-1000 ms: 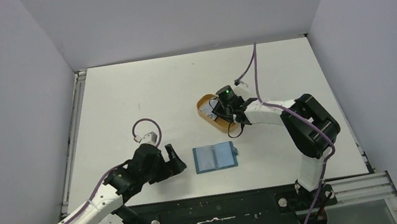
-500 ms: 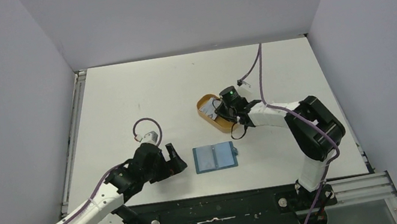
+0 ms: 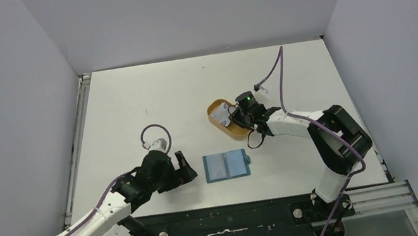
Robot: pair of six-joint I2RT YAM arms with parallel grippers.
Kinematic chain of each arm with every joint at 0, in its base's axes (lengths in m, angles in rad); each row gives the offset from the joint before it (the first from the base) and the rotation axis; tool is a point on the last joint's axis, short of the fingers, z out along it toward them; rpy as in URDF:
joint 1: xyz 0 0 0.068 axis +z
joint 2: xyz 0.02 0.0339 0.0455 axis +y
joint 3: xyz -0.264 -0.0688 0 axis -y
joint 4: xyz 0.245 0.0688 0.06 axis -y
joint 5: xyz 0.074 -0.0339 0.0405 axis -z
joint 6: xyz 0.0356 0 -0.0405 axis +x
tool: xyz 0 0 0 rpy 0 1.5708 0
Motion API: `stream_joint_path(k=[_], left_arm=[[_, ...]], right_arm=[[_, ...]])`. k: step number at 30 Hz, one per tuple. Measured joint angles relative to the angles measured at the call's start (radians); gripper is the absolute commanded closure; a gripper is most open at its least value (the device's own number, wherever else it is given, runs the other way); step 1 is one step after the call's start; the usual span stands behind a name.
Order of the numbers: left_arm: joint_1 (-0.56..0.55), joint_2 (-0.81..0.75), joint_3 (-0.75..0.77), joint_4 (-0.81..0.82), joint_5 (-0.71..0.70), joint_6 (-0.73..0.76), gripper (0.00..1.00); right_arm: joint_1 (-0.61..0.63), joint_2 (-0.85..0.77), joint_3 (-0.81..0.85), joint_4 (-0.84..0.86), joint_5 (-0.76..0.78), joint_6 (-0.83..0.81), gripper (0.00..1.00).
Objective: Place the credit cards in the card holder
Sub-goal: Pick up the credit card from the storage box.
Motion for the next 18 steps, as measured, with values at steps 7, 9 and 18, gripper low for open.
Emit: stream_joint_path(k=[7,9,18], left_arm=[[0.0,0.002,0.0,0.0,0.0,0.001,0.06],[0.0,0.002,0.0,0.0,0.0,0.003,0.06],[0.007,0.003,0.0,0.0,0.0,0.013,0.06]], right_arm=[[0.0,-0.052,-0.001,-0.024,-0.011,0.034,1.0],[-0.002,-0.063,0.001,-0.045,-0.017,0.047,1.0],[-0.019,-0.062,0.082,-0.127,-0.074,0.065,1.0]])
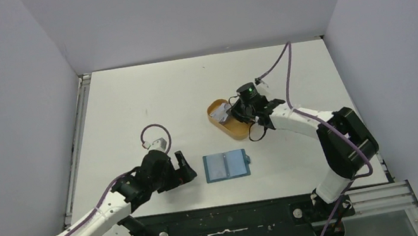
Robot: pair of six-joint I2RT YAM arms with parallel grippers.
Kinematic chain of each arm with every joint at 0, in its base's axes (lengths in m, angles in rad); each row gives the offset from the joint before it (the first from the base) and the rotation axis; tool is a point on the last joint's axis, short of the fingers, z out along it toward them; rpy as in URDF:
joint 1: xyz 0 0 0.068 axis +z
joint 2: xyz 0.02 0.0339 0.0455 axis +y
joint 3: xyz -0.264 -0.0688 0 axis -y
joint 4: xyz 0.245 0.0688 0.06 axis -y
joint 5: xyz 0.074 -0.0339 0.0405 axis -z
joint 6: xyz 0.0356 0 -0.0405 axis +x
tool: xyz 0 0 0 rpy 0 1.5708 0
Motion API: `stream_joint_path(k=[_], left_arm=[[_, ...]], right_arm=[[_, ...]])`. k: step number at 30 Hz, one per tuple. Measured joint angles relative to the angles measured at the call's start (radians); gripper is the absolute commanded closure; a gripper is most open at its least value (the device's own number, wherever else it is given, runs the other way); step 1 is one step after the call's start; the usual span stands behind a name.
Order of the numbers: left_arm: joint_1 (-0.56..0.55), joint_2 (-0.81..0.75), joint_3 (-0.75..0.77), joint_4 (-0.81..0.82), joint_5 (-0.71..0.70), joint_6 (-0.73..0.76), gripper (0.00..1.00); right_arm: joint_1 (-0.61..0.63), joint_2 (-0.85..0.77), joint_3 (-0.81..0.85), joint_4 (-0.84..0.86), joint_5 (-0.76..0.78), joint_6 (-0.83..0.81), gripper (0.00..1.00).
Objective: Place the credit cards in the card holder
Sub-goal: Pick up the credit card from the storage box.
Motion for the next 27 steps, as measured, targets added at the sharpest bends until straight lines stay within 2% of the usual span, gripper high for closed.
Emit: stream_joint_path(k=[6,11,14,20,27], left_arm=[[0.001,-0.013,0.0,-0.006,-0.002,0.002,0.06],[0.01,-0.056,0.012,-0.034,-0.016,0.006,0.06],[0.016,-0.085,0.032,-0.057,-0.032,0.016,0.06],[0.042,-0.151,0.076,-0.1,-0.074,0.038,0.03],[0.062,-0.235,0.098,-0.157,-0.148,0.035,0.03]], right_arm=[[-0.002,-0.006,0.006,-0.01,-0.029,-0.001,1.0],[-0.009,-0.104,0.05,-0.141,-0.084,-0.032,1.0],[-0.056,-0.241,0.07,-0.189,-0.208,-0.057,1.0],[-0.25,-0.526,0.024,-0.167,-0.555,-0.027,1.0],[-0.254,-0.73,-0.117,-0.076,-0.815,0.153,1.0]])
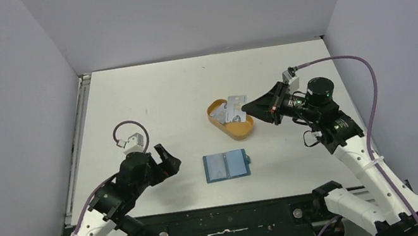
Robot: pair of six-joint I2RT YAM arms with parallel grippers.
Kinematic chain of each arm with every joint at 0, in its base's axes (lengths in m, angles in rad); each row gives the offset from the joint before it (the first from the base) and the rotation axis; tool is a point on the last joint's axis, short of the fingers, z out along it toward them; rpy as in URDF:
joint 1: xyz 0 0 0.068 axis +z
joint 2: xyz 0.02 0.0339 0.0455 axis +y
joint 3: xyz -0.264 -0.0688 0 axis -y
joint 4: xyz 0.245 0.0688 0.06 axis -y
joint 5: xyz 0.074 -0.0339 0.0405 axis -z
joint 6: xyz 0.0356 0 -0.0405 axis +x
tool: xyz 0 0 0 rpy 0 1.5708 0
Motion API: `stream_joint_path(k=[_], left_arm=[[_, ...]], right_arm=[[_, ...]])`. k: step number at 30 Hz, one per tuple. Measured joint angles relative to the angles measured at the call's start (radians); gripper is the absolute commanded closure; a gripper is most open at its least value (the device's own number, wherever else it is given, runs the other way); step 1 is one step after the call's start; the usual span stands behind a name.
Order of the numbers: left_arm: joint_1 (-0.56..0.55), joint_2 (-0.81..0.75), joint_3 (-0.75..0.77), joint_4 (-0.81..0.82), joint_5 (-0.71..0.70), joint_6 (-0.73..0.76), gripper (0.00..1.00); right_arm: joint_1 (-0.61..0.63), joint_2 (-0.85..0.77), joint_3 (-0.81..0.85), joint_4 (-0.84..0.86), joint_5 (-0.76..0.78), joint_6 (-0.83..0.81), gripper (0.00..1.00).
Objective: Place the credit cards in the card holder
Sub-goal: Pick up the credit card from the storage box, then insert the credit card into the card holder.
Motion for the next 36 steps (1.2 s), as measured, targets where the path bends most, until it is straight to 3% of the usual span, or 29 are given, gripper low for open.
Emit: stream_joint_path(k=[6,9,12,16,23,30,36], left_arm=[[0.005,-0.101,0.0,-0.029,-0.023,-0.013,0.03],[0.005,-0.138,-0.005,-0.016,0.005,-0.003,0.03],[0.005,-0.13,-0.03,0.021,0.066,0.014,0.08],[-0.003,-0.042,-0.066,0.081,0.172,0.023,0.13],[-0.104,0.219,-0.046,0.185,0.245,0.031,0.23],[-0.123,0.443,0.037,0.248,0.251,0.027,0.32],[-0.107,0.515,0.055,0.262,0.241,0.018,0.35]], right_arm=[[0.0,-0.023,0.013,-0.03,-0.073,0.003,1.0],[0.015,0.003,0.134,-0.281,-0.024,-0.218,1.0],[0.109,0.012,0.249,-0.482,0.171,-0.502,1.0],[0.238,-0.027,0.135,-0.579,0.307,-0.702,1.0],[0.329,0.052,-0.202,-0.49,0.336,-0.712,1.0],[0.346,0.241,-0.216,-0.267,0.319,-0.697,1.0],[0.346,0.372,-0.215,-0.122,0.303,-0.684,1.0]])
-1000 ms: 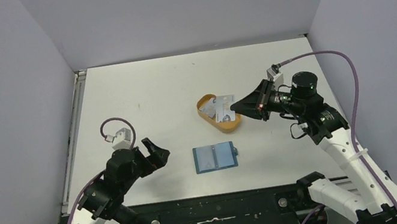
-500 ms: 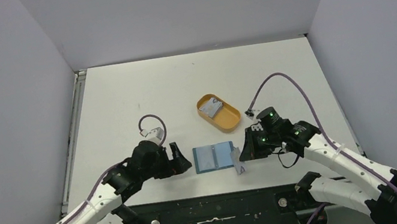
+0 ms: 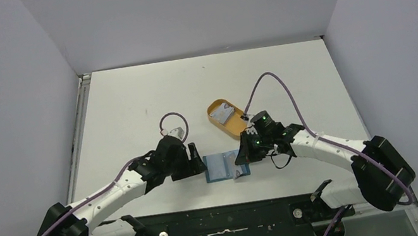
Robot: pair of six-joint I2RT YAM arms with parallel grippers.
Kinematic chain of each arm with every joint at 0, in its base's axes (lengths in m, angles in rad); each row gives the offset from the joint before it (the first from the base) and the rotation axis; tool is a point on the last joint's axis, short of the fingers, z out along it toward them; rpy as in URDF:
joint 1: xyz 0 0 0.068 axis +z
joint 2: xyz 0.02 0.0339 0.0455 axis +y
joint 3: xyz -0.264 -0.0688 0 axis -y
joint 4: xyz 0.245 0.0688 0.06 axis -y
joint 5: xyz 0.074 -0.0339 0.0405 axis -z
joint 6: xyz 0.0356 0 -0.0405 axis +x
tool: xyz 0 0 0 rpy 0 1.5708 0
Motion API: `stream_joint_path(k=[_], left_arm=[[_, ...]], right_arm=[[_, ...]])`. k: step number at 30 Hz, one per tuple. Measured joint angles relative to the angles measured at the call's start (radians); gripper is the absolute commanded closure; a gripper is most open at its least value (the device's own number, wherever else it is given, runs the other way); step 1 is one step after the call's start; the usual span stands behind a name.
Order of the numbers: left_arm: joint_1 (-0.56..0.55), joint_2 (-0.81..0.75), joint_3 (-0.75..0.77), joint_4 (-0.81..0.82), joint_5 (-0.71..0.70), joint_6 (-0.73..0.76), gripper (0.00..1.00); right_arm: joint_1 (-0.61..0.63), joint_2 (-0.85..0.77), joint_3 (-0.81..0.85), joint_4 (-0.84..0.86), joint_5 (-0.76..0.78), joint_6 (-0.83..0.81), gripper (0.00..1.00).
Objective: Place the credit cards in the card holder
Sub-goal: Insert the credit card into the card holder.
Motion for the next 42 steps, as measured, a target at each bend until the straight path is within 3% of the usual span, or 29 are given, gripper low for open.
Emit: stream_joint_path(k=[11,42], left_arm=[[0.056,0.07,0.0,-0.001,0.01,-0.011,0.4],[0.058,0.241,0.006,0.106,0.097,-0.042,0.59]], right_arm=[[0.0,0.105,0.0,0.126,-0.022,0.009,1.0],[-0.008,0.168,-0.101,0.365,-0.031,0.149,1.0]])
